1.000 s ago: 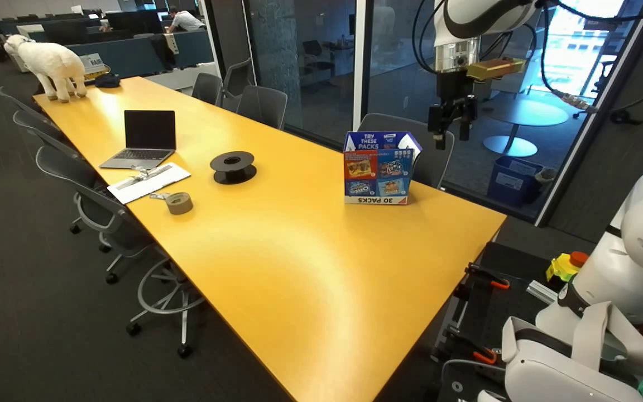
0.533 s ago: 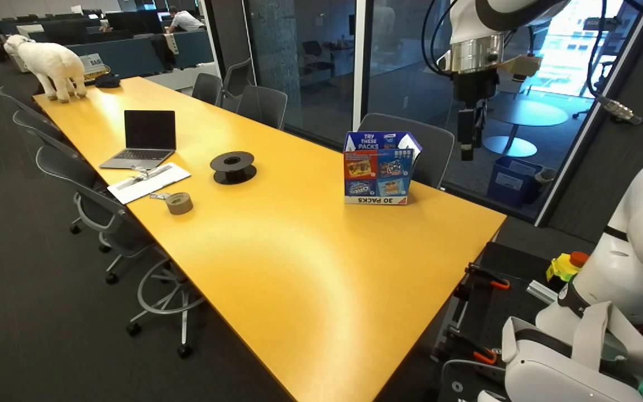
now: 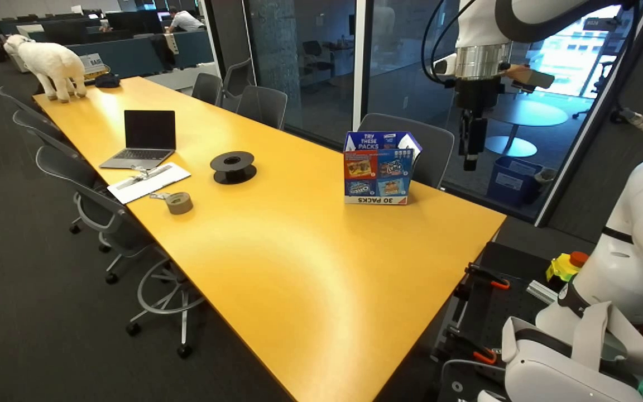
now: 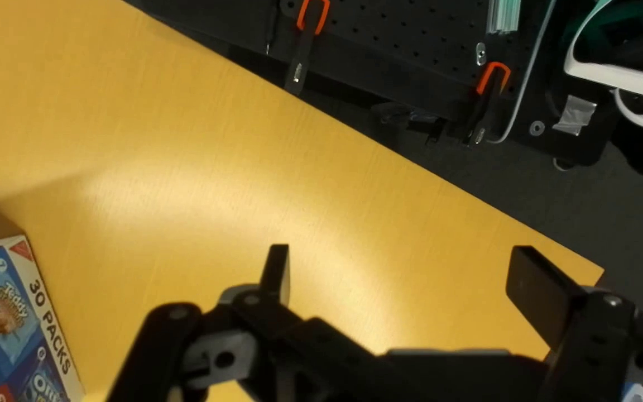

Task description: Put the ropes in the carton box

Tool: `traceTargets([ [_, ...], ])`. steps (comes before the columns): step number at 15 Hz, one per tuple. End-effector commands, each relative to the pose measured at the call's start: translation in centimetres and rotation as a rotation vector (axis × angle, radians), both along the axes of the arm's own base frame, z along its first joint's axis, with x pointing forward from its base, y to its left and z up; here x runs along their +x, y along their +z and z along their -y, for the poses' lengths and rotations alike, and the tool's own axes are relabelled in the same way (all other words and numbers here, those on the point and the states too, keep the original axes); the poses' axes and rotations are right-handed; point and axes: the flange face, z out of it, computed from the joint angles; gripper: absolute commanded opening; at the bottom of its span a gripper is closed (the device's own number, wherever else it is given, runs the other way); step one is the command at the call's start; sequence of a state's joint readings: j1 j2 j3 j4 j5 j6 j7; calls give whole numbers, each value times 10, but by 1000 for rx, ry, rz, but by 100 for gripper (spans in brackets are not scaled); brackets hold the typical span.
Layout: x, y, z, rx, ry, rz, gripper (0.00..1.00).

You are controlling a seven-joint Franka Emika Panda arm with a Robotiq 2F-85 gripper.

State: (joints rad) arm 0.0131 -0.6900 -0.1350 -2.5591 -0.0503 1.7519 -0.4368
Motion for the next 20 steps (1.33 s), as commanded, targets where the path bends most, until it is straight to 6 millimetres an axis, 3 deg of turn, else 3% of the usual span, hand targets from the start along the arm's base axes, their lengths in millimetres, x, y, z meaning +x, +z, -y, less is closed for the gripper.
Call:
traceTargets([
  [1, -9, 1, 1, 20, 33, 101, 100],
  [7, -14, 3, 1, 12, 0, 178, 100],
  [8, -7, 1, 2, 8, 7, 126, 100],
  [20, -11, 0, 1, 9, 7, 143, 100],
])
